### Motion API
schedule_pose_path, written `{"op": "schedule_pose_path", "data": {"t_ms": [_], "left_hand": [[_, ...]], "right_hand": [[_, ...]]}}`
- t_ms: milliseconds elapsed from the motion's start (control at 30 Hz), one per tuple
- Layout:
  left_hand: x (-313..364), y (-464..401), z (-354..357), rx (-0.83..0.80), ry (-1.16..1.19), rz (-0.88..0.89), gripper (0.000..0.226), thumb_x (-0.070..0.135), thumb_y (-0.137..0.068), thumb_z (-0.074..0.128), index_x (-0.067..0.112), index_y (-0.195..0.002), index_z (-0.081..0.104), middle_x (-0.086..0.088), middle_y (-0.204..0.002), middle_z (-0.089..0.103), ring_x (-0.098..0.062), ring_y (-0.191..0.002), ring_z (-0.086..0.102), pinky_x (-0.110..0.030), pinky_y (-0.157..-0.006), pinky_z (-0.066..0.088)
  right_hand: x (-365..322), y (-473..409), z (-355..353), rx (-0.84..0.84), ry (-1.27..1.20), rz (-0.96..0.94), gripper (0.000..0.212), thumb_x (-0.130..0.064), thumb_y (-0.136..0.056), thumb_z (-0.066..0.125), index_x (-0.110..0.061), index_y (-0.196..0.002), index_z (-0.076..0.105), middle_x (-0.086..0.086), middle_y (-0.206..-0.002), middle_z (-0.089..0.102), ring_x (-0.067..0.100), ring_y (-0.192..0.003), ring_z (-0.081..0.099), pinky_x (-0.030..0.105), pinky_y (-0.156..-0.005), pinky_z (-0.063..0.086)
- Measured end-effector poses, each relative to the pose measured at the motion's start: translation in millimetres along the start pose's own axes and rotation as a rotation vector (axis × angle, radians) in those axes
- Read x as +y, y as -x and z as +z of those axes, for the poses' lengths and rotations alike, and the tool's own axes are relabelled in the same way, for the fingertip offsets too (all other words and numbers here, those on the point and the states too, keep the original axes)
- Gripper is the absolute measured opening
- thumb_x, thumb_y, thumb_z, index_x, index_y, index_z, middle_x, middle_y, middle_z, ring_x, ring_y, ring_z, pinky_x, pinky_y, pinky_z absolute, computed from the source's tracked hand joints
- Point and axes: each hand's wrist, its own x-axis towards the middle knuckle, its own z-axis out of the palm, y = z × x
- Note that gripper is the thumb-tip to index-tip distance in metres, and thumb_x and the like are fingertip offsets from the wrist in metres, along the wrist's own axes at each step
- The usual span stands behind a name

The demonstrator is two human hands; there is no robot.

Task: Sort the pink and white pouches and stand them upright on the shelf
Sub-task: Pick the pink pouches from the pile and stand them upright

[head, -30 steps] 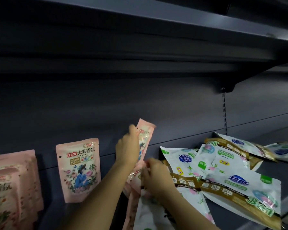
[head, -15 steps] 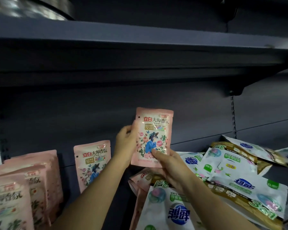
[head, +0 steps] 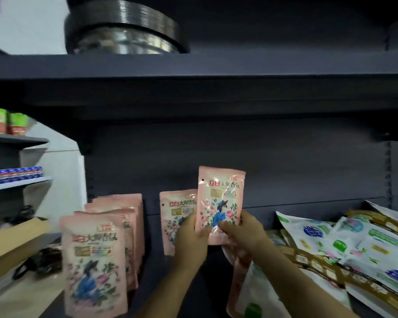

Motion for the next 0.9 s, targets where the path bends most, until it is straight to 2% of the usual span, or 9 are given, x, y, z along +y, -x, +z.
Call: {"op": "schedule_pose_path", "data": {"t_ms": [67,133,200,333,433,500,567,633,900], "left_hand": [[-15.6,3.3,-8.3,0.056,-0.054,-0.017,0.028,0.005,-0.089,0.056,0.012,-0.115,0.059,0.001,-0.107,0.064,-0.013,-0.096,0.06,-0.019,-0.075,0.05],[-29.6,4.3,-14.8,0.092,-0.138,-0.037,0.029,0.006,-0.088,0.054,0.01,-0.117,0.058,-0.001,-0.11,0.064,-0.015,-0.1,0.06,-0.022,-0.078,0.049],[-40.8,2.6,-18.4,0.13,-0.18,-0.062,0.029,0.007,-0.088,0.053,0.01,-0.116,0.058,-0.003,-0.112,0.065,-0.018,-0.103,0.062,-0.026,-0.081,0.053],[-51.5,-1.1,-21.8,0.197,-0.239,-0.142,0.025,0.008,-0.091,0.05,0.008,-0.116,0.055,-0.007,-0.113,0.064,-0.019,-0.102,0.063,-0.018,-0.068,0.046],[-59.0,-4.5,-27.7,0.217,-0.246,-0.153,0.029,0.006,-0.09,0.049,0.007,-0.118,0.054,-0.01,-0.114,0.064,-0.021,-0.101,0.063,-0.026,-0.076,0.052],[-63.4,-6.6,-29.2,0.199,-0.254,-0.164,0.031,0.006,-0.089,0.049,0.006,-0.12,0.053,-0.011,-0.115,0.063,-0.022,-0.102,0.063,-0.03,-0.08,0.054],[-66.3,-7.4,-29.4,0.174,-0.26,-0.179,0.031,0.007,-0.089,0.05,0.006,-0.12,0.051,-0.01,-0.115,0.062,-0.022,-0.103,0.062,-0.028,-0.078,0.053],[-68.8,-8.6,-29.8,0.15,-0.276,-0.186,0.031,0.009,-0.09,0.052,0.008,-0.121,0.05,-0.01,-0.117,0.062,-0.021,-0.103,0.062,-0.027,-0.077,0.052],[-69.3,-4.2,-35.2,0.127,-0.274,-0.193,0.03,0.008,-0.09,0.048,0.009,-0.12,0.051,-0.009,-0.118,0.061,-0.021,-0.104,0.062,-0.031,-0.083,0.053]], "right_hand": [[1.3,-0.4,19.1,-0.029,0.101,-0.022,0.026,-0.018,-0.083,0.066,-0.013,-0.107,0.058,0.003,-0.106,0.068,0.018,-0.094,0.065,0.029,-0.079,0.052],[6.5,-3.0,35.6,-0.047,0.166,-0.027,0.029,-0.02,-0.083,0.066,-0.011,-0.109,0.057,0.005,-0.11,0.068,0.02,-0.097,0.064,0.035,-0.086,0.053],[10.5,-6.3,47.7,-0.072,0.214,-0.024,0.032,-0.02,-0.084,0.064,-0.009,-0.113,0.056,0.006,-0.114,0.066,0.02,-0.098,0.062,0.034,-0.086,0.051],[18.1,-10.5,65.6,-0.125,0.201,-0.012,0.033,-0.017,-0.086,0.063,-0.008,-0.117,0.051,0.007,-0.117,0.064,0.02,-0.099,0.062,0.029,-0.082,0.05],[26.3,-14.5,80.1,-0.148,0.199,0.018,0.033,-0.018,-0.085,0.062,-0.011,-0.116,0.051,0.006,-0.115,0.065,0.019,-0.096,0.063,0.031,-0.083,0.053],[32.2,-17.8,88.5,-0.155,0.188,0.026,0.033,-0.02,-0.086,0.062,-0.012,-0.116,0.052,0.005,-0.113,0.066,0.018,-0.096,0.065,0.028,-0.075,0.055],[34.4,-18.9,92.1,-0.144,0.171,0.027,0.031,-0.019,-0.088,0.061,-0.011,-0.116,0.051,0.004,-0.112,0.066,0.016,-0.092,0.064,0.017,-0.059,0.048],[36.3,-19.4,92.2,-0.123,0.189,0.018,0.029,-0.02,-0.088,0.06,-0.011,-0.114,0.05,0.004,-0.11,0.066,0.015,-0.089,0.063,0.014,-0.055,0.044],[35.0,-3.2,91.4,-0.101,0.231,-0.06,0.034,-0.014,-0.088,0.06,-0.006,-0.118,0.046,0.01,-0.12,0.061,0.023,-0.108,0.06,0.023,-0.076,0.044]]}}
